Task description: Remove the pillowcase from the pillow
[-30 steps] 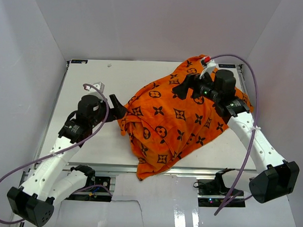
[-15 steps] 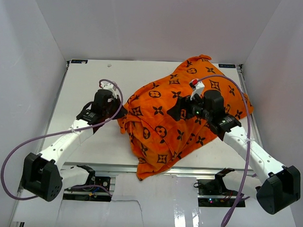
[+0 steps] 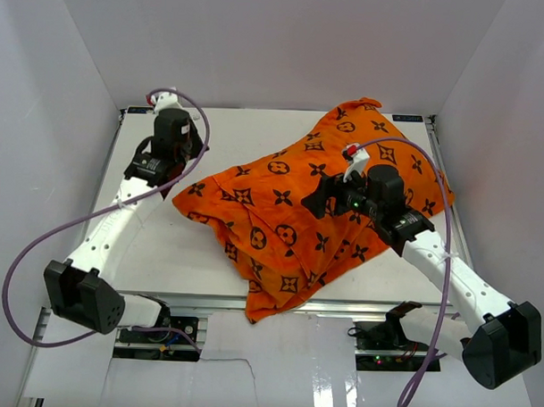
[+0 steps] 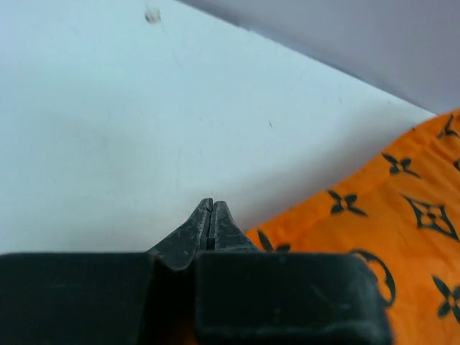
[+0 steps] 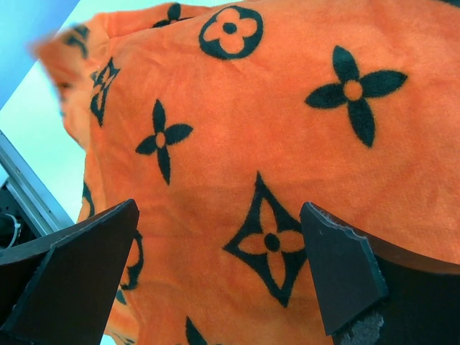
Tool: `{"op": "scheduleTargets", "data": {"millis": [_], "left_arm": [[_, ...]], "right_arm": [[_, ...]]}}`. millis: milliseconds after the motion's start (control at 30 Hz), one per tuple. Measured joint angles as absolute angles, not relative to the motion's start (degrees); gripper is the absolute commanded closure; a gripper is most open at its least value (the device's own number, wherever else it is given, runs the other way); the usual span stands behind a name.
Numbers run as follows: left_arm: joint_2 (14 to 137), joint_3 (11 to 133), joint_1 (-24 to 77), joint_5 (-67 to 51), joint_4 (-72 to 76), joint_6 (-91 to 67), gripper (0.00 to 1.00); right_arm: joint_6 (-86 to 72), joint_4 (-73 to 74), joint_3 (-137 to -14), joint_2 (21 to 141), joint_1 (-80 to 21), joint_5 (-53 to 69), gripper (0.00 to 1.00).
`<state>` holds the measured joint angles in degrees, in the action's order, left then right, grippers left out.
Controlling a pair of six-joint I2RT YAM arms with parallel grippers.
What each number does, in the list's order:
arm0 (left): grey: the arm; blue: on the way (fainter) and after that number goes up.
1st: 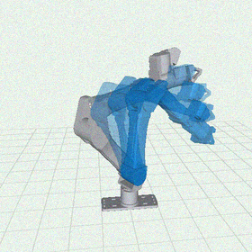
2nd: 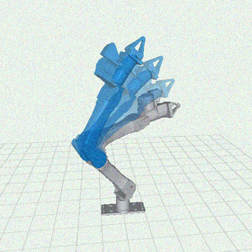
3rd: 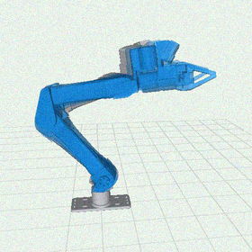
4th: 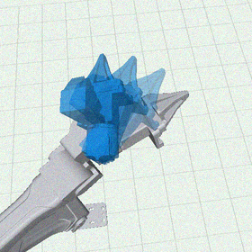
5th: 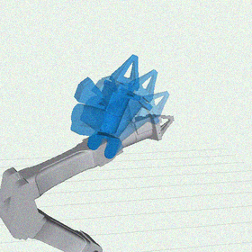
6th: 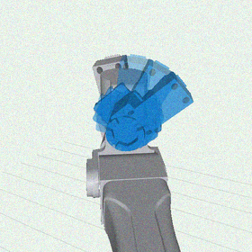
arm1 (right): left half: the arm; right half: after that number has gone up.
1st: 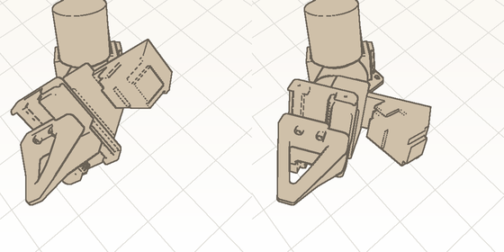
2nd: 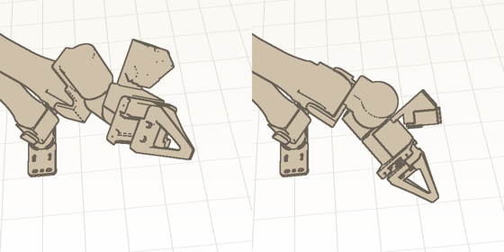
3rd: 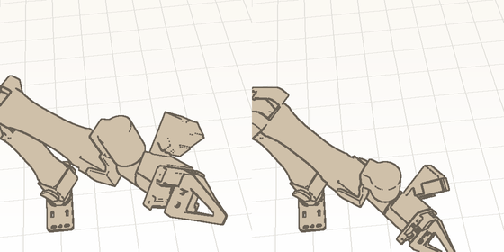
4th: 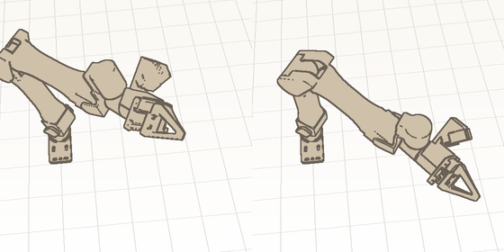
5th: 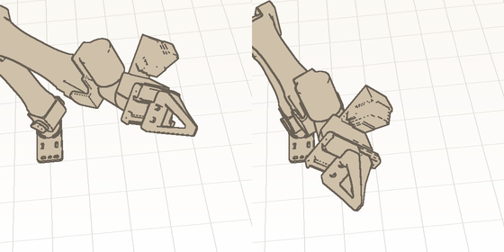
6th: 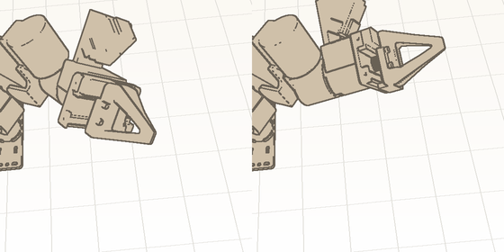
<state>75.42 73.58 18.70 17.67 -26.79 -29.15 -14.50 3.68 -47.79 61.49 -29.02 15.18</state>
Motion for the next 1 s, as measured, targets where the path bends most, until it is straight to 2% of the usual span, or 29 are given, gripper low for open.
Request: {"op": "scheduleTargets", "data": {"millis": [33, 67, 100, 133, 233, 333, 600, 767, 867, 1000], "left_arm": [[76.9, 76.0, 17.9, 17.5, -26.3, -28.6, 0.8], [78.9, 78.8, 16.7, 17.3, -27.0, -28.3, 0.4], [81.3, 81.5, 15.5, 17.0, -27.1, -27.4, 0.23], [83.5, 83.9, 14.4, 16.9, -27.6, -27.4, 0.17], [88.9, 86.7, 11.7, 15.9, -29.5, -27.6, 0.15], [88.7, 83.9, 11.3, 12.6, -31.6, -27.7, 0.16], [63.1, 57.3, 25.9, 5.6, -27.7, -31.3, 0.18], [53.6, 44.6, 28.5, 4.9, -23.9, -34.9, 0.17], [50.2, 39.4, 28.7, 1.8, -22.3, -35.7, 0.17], [50.0, 38.2, 28.8, -2.0, -20.6, -35.6, 0.17]], "right_arm": [[-14.5, 3.6, -47.8, 61.7, -29.0, 15.2, 0.0], [-14.4, 3.4, -47.8, 61.9, -29.0, 15.4, 0.0], [-14.4, 3.3, -47.8, 62.1, -29.0, 15.5, 0.0], [-14.3, 3.2, -47.8, 62.4, -29.0, 15.7, 0.0], [-14.2, 3.2, -47.8, 62.5, -29.0, 16.0, 0.0], [-13.8, 3.0, -47.8, 62.5, -29.0, 16.2, 0.0], [-12.8, 3.7, -47.8, 66.1, -33.3, 15.5, 0.0], [-11.9, 2.4, -49.3, 72.7, -39.0, 13.6, 0.0], [-11.8, 2.4, -55.4, 80.5, -39.6, 13.3, 0.0], [-12.3, 3.4, -70.6, 92.9, -39.4, 12.6, 0.0]]}}
